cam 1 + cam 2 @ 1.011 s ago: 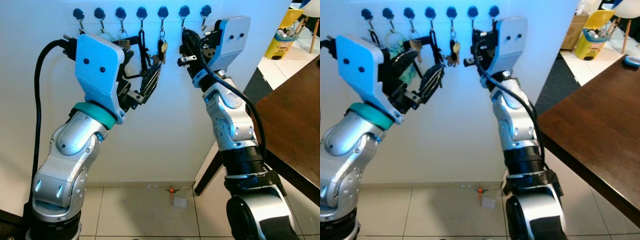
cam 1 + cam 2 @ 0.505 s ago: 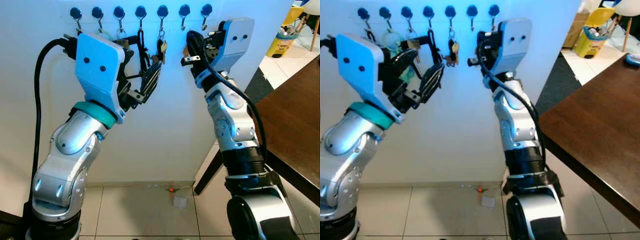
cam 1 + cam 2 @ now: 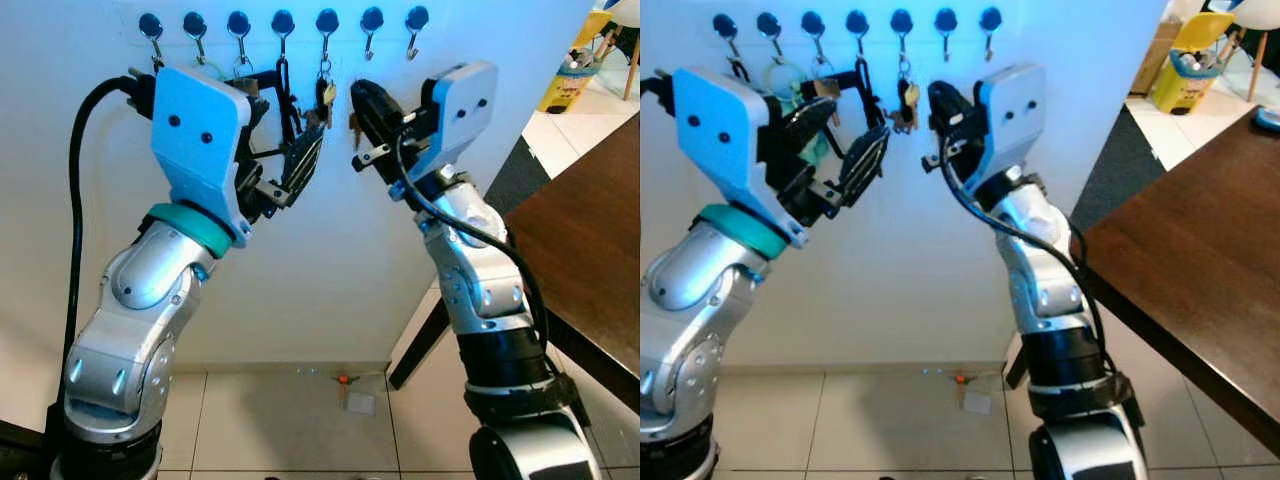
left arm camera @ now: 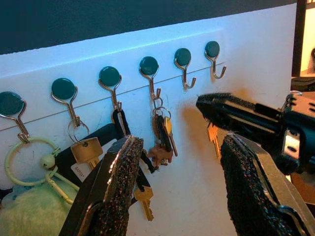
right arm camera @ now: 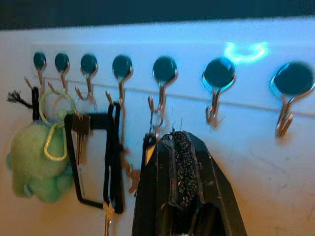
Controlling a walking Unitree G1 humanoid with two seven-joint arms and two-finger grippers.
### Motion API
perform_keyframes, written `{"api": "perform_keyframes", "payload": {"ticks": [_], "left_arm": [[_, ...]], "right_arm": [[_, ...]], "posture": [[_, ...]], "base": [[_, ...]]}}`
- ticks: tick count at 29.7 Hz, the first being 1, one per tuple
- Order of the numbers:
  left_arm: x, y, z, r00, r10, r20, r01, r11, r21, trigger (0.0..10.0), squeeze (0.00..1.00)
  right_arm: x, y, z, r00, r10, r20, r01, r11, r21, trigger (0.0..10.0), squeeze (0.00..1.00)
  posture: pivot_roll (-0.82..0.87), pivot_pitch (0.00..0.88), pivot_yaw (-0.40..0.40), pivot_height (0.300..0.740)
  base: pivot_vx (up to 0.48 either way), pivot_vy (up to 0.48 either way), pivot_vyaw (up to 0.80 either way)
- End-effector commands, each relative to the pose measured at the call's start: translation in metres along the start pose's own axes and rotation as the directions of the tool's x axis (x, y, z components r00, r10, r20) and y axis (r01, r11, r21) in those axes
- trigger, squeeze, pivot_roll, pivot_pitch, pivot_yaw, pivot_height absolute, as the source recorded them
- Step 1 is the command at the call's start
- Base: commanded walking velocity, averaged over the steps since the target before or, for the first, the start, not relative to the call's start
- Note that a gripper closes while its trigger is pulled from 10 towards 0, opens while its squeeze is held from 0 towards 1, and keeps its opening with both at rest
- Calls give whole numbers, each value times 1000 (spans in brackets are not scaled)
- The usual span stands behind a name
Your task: Hang keys on a hook
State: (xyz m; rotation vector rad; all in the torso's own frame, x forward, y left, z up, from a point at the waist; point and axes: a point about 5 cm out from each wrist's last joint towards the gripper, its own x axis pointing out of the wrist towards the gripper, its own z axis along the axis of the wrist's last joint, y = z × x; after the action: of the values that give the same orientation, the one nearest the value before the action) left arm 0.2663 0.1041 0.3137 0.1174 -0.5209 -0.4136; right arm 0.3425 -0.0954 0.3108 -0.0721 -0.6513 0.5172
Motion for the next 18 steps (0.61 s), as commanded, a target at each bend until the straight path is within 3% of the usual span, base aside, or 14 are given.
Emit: {"api": "perform_keyframes", "payload": {"ticks": [1,7,18], "left_arm": [[0,-1,1,1000,-13,-2,13,1000,-2,10000,0],[0,-2,0,1000,-13,-3,13,1000,-2,10000,0],[0,-2,1,1000,-11,-2,11,1000,-3,10000,0]], "right_arm": [[2,2,8,999,3,47,-2,1000,-12,10000,0],[10,-3,18,995,-36,97,38,999,-21,10000,0],[17,-8,13,996,-62,69,62,998,6,10000,0]], "posture": [[-44,102,115,740],[-42,102,114,740],[-39,103,109,740]], "base": [[0,0,0],[0,0,0],[0,0,0]]}}
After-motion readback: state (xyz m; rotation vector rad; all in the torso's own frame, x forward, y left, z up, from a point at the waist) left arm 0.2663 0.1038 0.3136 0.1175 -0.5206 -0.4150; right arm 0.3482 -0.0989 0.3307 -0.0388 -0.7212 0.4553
